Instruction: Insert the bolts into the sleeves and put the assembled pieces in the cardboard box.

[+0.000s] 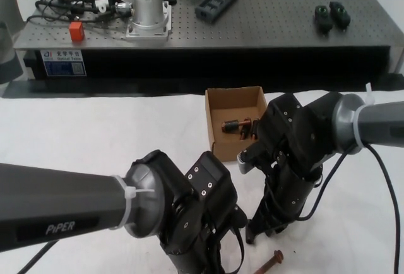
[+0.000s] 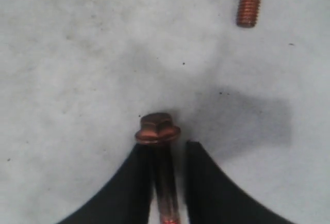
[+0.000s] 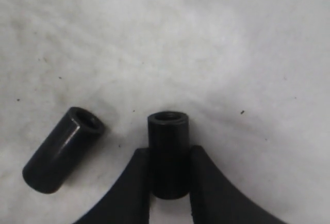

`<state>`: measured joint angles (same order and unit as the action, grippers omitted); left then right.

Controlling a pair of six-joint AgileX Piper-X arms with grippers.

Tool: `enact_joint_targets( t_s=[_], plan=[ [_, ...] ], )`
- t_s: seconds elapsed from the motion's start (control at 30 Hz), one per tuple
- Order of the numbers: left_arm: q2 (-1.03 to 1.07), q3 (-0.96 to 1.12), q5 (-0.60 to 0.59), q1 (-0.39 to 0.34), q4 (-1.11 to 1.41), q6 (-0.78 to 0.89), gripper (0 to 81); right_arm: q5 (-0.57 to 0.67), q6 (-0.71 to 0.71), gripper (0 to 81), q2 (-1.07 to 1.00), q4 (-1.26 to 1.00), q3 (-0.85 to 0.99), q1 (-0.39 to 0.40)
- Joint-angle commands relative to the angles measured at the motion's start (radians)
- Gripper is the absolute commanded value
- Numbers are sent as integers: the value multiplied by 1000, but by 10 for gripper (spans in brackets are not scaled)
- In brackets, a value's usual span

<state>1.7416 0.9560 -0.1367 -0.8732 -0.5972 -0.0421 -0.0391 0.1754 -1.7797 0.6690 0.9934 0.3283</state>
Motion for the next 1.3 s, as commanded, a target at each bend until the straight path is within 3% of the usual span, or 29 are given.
enact_joint_targets(
  t_s=[0.0,0.2,0.43,0.5,0.6,0.7,0.77,0.97,1.1,1.27],
  plan=[
    [10,-6,-9,1,7,14,1,14,5,48,1,-15,-3,-2],
    [-4,-2,-9,1,16,70,6,97,-2,50,67,-60,-5,-28],
    [-233,-31,-9,64,191,136,7,263,-4,50,413,-73,-131,-159],
    [-313,-73,-79,95,320,169,7,331,-18,50,524,-77,-194,-194],
    [-410,-165,-316,148,587,272,7,460,-74,50,682,-77,-303,-210],
    [-435,-246,-479,178,924,449,7,707,-128,50,781,-120,-416,-166],
    [-430,-280,-504,181,1079,548,7,780,-204,50,808,-207,-484,-108],
    [-412,-294,-504,181,1175,626,7,764,-381,50,808,-521,-566,21],
    [-412,-294,-495,181,1174,634,7,693,-480,50,808,-677,-565,35],
    [-412,-294,-491,181,1174,634,7,692,-521,50,808,-767,-568,35]
  ],
)
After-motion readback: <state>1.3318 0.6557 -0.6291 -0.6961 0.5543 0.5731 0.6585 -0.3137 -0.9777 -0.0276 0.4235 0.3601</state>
